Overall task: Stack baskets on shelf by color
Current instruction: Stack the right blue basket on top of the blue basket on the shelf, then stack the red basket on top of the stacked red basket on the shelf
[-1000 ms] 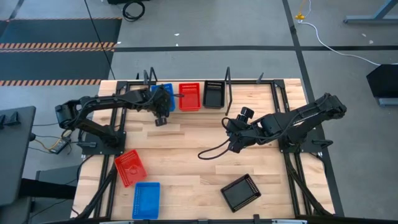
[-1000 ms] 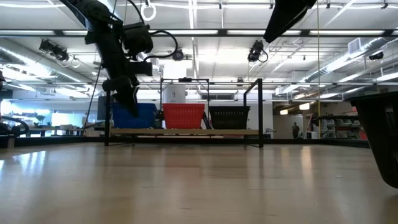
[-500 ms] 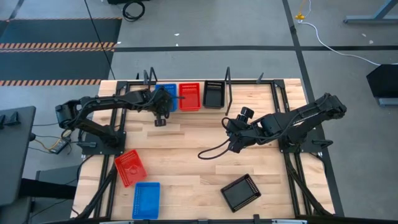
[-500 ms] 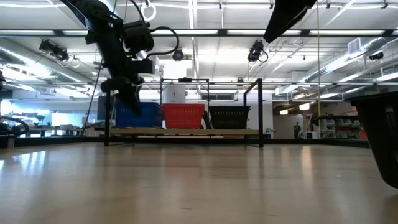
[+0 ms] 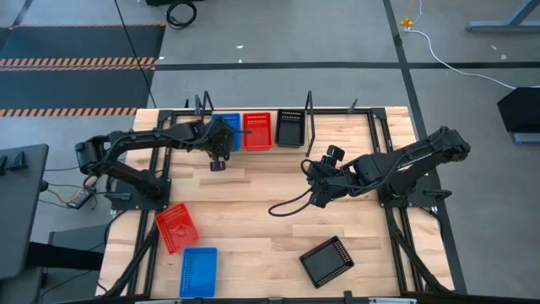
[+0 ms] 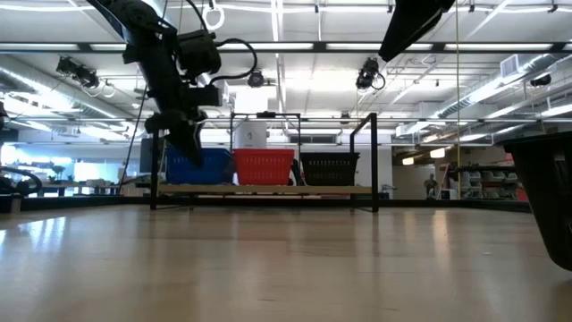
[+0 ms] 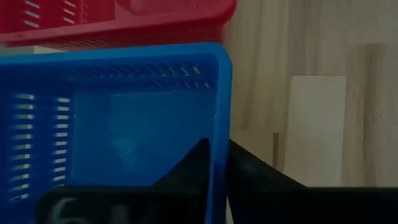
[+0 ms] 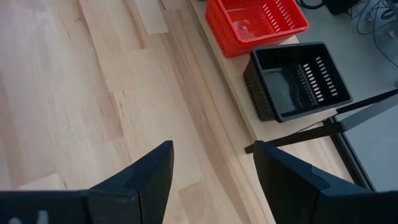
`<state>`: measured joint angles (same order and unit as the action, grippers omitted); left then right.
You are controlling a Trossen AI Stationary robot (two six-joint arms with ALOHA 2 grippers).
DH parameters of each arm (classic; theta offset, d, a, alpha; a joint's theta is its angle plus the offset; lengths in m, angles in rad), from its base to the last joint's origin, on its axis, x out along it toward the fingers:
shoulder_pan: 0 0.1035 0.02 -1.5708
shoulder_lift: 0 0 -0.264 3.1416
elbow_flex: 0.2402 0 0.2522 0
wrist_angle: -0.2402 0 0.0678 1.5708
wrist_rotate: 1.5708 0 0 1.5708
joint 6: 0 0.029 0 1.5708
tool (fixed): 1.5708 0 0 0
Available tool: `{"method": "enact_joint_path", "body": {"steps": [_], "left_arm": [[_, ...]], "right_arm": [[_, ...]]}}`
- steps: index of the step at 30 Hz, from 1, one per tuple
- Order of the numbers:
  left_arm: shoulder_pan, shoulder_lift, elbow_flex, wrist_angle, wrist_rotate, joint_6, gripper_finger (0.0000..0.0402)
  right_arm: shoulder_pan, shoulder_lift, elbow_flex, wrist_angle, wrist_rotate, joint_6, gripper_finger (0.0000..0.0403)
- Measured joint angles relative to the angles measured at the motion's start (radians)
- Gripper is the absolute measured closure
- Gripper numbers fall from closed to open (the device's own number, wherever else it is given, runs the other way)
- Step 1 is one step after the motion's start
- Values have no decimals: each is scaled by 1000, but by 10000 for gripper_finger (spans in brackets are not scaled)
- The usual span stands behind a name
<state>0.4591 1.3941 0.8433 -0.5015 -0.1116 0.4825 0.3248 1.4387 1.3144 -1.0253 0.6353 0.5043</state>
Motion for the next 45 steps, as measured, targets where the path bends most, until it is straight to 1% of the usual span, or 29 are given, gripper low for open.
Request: {"method": "enact_joint_path", "body": {"steps": [8,12,15,19,26,30,33,37,39,41,43,45], "left_arm": [[-3,0,0,-15,-11,-54,358],[-20,-6,0,-27,-68,-79,346],[-40,-18,1,-37,-77,-86,335],[-65,-53,1,-54,-80,-113,322],[-112,-149,2,-102,-123,-158,301],[-152,-189,57,-172,-123,-214,295],[-213,-193,130,-254,-118,-279,294],[-327,-192,228,-362,-42,-418,294],[-396,-190,255,-404,-17,-498,294],[-470,-190,276,-447,-14,-586,294],[-540,-190,285,-502,-12,-678,294],[-603,-190,285,-560,-11,-793,294]], "right_arm": [[0,0,0,0,-5,0,174],[0,0,0,0,-5,-2,174],[0,0,0,0,-5,-4,174],[0,0,0,0,-5,-7,174],[0,0,0,1,-5,-7,174],[0,0,0,3,-5,-10,174],[0,0,0,4,-5,-10,174],[0,0,0,7,-8,-10,174],[1,0,0,7,-11,-10,174],[2,0,-1,12,-24,-10,174],[3,-2,-24,61,-40,-11,174],[3,-2,-60,112,-79,-22,174]]}}
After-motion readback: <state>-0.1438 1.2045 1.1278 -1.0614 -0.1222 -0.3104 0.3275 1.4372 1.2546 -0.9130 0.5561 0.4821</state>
